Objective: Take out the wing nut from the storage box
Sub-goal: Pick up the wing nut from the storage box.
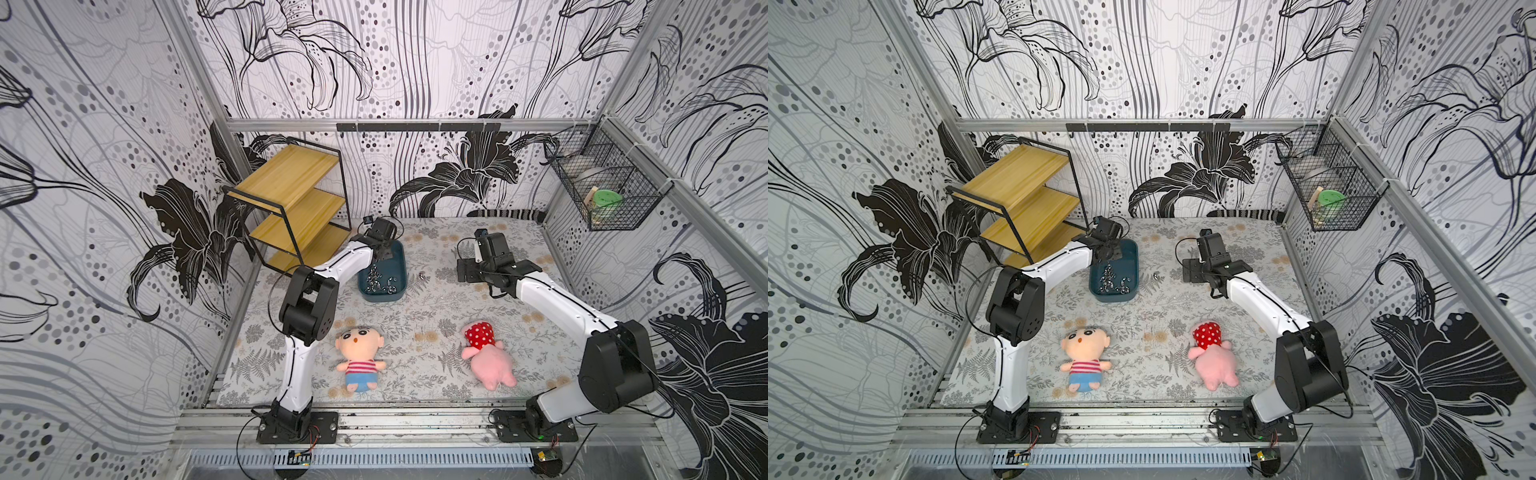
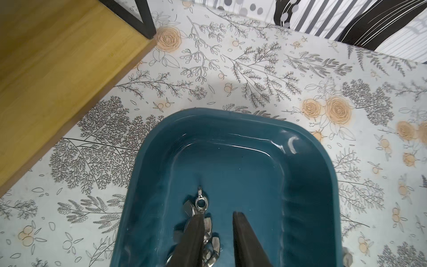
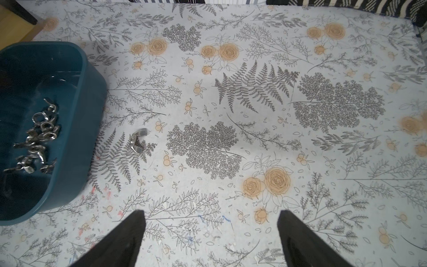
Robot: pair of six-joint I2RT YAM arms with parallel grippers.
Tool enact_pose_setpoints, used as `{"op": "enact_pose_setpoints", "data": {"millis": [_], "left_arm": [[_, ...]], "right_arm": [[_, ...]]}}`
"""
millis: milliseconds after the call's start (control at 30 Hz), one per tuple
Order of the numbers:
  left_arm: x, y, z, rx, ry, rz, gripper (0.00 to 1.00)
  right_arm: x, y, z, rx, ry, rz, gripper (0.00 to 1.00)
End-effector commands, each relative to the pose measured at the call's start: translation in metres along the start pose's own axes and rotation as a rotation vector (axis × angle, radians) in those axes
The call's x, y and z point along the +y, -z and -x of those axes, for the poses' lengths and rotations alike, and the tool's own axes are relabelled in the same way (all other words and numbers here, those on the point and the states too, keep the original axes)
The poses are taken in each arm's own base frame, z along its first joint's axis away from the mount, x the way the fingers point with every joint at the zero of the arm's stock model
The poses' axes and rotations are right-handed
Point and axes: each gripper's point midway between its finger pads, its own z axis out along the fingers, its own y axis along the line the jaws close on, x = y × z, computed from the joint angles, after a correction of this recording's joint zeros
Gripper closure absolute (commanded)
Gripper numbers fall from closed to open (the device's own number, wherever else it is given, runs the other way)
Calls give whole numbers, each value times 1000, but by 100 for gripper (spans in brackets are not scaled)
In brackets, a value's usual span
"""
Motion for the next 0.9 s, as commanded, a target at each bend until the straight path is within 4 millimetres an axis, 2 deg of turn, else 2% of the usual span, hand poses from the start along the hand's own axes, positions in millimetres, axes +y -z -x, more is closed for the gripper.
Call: {"op": "enact_pose_setpoints", "data": {"millis": [0,233,867], "left_arm": [[-3,-15,9,-29,-2,16,72],[8,-32,6,-33,-32,105,71],[18,-57,-6,11,-33,122,71]], "right_arm": [[6,0,0,15,21,3,4],[9,-2,-3,27,27,0,4],[15,-11,-4,43,43,-1,4]]}}
